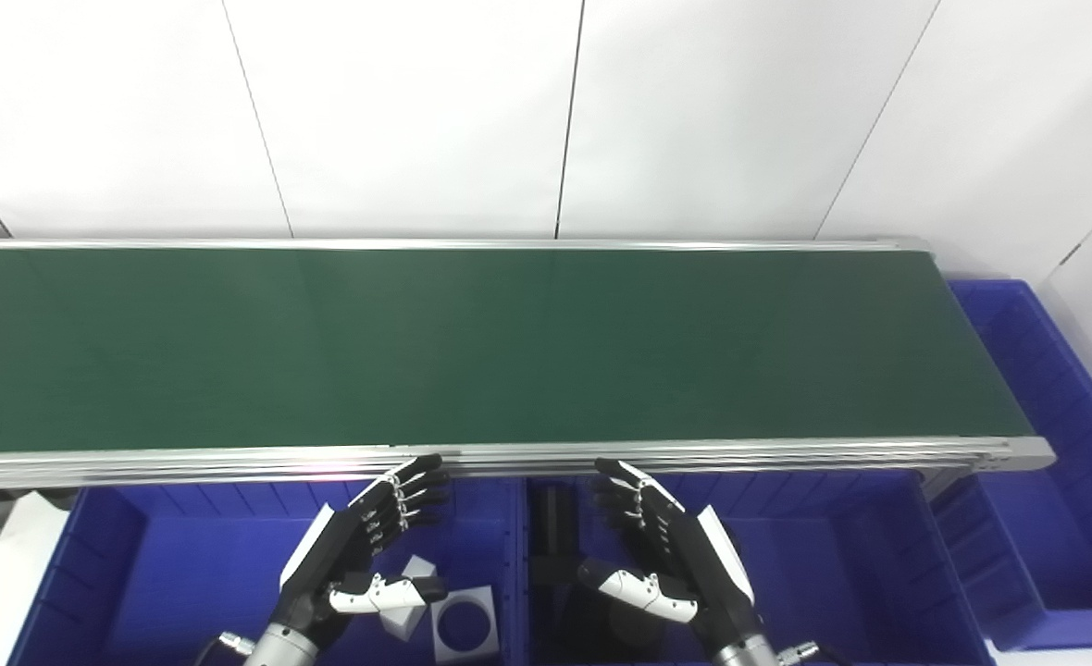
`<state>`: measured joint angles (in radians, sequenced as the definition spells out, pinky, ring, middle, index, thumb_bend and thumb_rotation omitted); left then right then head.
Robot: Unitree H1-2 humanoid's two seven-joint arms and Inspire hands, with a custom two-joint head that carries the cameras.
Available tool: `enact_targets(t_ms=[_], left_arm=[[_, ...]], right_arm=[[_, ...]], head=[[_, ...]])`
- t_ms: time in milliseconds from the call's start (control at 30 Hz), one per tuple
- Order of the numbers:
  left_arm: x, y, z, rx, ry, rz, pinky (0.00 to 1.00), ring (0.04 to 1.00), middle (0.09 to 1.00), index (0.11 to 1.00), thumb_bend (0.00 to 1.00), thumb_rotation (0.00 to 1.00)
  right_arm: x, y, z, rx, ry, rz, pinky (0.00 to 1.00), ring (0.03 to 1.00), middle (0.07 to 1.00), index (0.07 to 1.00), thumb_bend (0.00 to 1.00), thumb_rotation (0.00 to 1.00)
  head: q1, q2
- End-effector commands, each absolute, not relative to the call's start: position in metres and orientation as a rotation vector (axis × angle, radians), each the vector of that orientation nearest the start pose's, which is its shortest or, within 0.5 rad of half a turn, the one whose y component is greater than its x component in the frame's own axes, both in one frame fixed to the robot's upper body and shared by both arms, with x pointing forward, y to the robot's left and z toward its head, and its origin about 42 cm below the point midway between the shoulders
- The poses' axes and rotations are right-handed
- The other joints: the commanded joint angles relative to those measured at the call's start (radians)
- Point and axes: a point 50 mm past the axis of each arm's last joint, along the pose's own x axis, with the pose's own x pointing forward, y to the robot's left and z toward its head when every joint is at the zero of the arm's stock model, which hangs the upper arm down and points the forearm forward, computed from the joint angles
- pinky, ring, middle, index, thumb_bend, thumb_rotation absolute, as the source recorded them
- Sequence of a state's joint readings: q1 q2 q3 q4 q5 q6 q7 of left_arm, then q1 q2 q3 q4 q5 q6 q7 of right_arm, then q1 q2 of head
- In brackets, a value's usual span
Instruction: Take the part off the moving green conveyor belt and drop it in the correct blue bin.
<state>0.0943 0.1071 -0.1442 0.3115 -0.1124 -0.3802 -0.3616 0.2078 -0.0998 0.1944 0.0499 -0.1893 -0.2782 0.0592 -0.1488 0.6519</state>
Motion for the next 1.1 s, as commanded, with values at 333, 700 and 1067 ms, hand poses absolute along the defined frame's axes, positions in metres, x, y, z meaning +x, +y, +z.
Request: enact_targets(t_ms=[333,700,1067], left_arm=[[0.2337,0.2013,0.0233,-0.007,-0.023,-0.45,0.76,0.814,0.841,0.858,0.93,0.28],[0.2339,0.2012,0.022,-0.008,-0.014,-0.45,0.76,0.813,0.841,0.858,0.93,0.27],[0.2341,0.2015,0.0221,-0.008,-0.018,-0.451,0.76,0.813,0.841,0.859,0.93,0.28]], right_arm=[[0.2072,-0.1936,0.0568,-0.228,-0.069,0.261,0.72,0.789,0.804,0.86,0.69,0.48],[0.2082,-0.1943,0.0563,-0.228,-0.07,0.261,0.71,0.783,0.802,0.864,0.69,0.51],[0.2073,-0.1943,0.0565,-0.232,-0.069,0.259,0.71,0.786,0.803,0.855,0.69,0.5]], head=[[0.003,-0.004],[0.004,-0.007],[0.004,-0.007]])
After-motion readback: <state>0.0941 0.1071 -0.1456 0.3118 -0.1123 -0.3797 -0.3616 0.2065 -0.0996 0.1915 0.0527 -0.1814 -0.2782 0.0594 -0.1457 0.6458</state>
